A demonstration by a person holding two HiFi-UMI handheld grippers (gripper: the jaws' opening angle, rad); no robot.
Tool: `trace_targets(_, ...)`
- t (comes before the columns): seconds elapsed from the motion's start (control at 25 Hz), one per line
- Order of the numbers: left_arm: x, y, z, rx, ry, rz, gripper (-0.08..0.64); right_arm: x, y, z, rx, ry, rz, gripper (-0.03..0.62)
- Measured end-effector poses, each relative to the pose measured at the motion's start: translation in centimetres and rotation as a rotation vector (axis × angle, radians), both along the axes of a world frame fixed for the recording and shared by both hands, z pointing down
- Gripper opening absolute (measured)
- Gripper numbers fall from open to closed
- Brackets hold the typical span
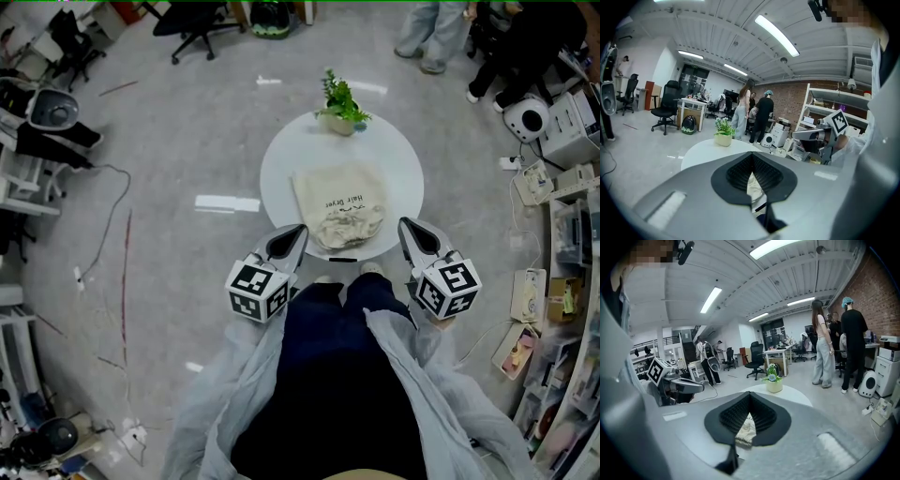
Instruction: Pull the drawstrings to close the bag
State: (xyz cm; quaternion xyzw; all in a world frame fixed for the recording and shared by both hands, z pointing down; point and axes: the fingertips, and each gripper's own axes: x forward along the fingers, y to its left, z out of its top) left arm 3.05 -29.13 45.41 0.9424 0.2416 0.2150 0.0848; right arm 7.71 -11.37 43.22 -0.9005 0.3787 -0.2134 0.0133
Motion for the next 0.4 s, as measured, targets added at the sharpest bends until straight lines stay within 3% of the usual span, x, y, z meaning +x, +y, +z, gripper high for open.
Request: trace_targets(0.4,0.40,-0.26,0.55,0.007,-0.019,0.004,0.017,0.18,0.44,0.99,-0.031,-0.030,0.015,0.002)
